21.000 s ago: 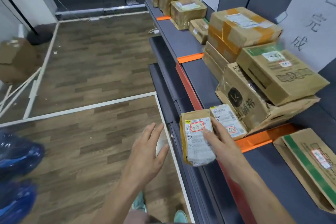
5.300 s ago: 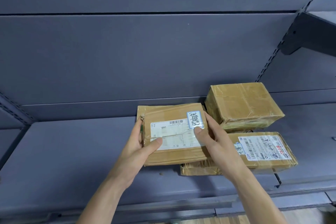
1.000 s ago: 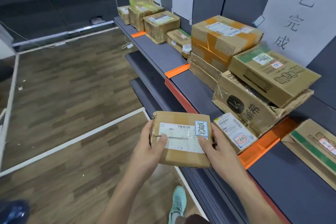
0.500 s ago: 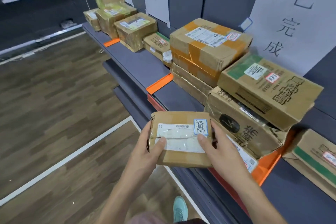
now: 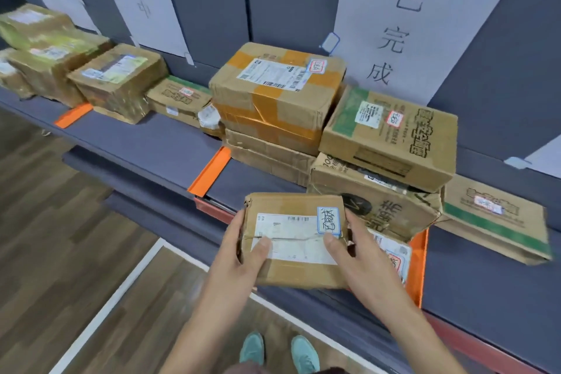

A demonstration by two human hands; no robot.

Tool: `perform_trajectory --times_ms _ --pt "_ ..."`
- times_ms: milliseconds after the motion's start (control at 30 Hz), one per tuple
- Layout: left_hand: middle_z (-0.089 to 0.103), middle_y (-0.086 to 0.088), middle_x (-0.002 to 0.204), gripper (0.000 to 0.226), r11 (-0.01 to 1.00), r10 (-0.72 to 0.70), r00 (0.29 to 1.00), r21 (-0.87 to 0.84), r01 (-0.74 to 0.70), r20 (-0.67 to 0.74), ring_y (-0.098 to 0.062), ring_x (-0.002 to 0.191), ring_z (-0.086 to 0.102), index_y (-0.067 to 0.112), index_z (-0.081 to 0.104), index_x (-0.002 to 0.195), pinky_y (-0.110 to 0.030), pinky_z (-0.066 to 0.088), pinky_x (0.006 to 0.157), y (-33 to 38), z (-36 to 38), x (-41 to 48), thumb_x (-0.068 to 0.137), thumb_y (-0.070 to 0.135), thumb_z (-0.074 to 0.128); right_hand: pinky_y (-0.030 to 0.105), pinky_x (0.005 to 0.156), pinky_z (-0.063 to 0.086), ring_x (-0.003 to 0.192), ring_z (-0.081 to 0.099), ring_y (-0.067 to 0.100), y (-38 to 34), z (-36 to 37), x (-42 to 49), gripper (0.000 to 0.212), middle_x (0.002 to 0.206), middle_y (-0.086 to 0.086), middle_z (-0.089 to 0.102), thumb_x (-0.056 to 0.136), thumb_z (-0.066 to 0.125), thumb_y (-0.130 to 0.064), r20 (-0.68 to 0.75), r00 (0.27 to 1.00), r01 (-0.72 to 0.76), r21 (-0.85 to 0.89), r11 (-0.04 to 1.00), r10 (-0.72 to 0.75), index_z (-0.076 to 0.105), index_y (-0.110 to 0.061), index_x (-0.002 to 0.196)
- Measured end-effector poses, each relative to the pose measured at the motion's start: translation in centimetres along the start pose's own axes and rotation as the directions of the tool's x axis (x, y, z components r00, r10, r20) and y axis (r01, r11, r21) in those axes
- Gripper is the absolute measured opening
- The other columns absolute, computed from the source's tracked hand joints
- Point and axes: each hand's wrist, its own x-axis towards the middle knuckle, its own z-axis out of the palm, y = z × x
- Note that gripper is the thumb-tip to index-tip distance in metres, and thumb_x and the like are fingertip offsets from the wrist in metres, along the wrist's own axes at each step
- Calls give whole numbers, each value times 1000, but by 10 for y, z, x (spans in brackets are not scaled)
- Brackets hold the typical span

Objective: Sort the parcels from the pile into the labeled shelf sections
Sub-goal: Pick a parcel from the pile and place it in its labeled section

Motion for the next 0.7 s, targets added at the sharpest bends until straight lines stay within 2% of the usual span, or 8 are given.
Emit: perform_trajectory --times_ms 167,333,400,467,533,567,633,700 --pt "58 42 129 56 997 54 993 56 -60 102 17 117 55 61 35 147 -32 49 105 6 -24 22 100 46 62 11 80 36 99 38 -38 -16 17 -7 48 103 -66 41 98 53 -53 -112 992 -54 7 999 54 23 -89 108" --pt "60 42 125 55 994 72 987 67 -82 142 18 115 55 60 37 146 -30 49 103 11 -34 30 99 45 63 7 77 41 104 52 -23 -24 26 -16 51 113 -59 47 98 57 -47 -212 975 -56 46 997 64 28 -88 109" --pt "61 41 125 52 995 75 981 58 -86 177 15 117 56 62 40 142 -30 48 103 13 -33 33 100 42 63 13 86 45 109 59 -10 -20 28 -22 45 120 -48 53 97 57 -49 -241 967 -70 70 995 85 31 -82 116" --pt "60 41 125 51 994 71 973 65 -88 219 12 121 56 62 40 141 -32 48 105 16 -28 34 99 43 63 27 99 48 121 54 -4 -17 26 -29 46 130 -40 53 96 55 -53 -264 958 -95 83 992 114 32 -72 130" --pt "59 41 128 52 991 80 962 80 -104 260 11 123 55 60 39 143 -37 46 110 23 -22 33 99 45 62 32 105 47 124 51 -5 -14 21 -35 53 134 -38 52 95 54 -54 -292 947 -113 81 990 132 29 -64 141" --pt "59 42 128 53 989 96 955 85 -125 281 14 121 54 61 38 144 -37 46 110 27 -20 33 99 47 62 31 102 48 120 53 -7 -15 17 -39 54 132 -39 53 95 54 -55 -311 941 -113 84 990 134 28 -64 142" --pt "58 43 128 53 980 152 936 77 -185 317 20 119 52 62 37 143 -30 46 106 38 -15 33 98 49 61 20 90 48 109 54 -16 -20 8 -44 51 126 -44 54 94 53 -56 -353 927 -102 82 991 124 27 -72 135" --pt "56 45 128 53 968 209 918 61 -243 337 23 118 50 65 36 140 -19 44 96 52 -9 34 96 51 61 19 90 44 113 51 -17 -26 -5 -47 51 124 -47 53 96 54 -52 -393 914 -77 85 993 104 30 -68 138"
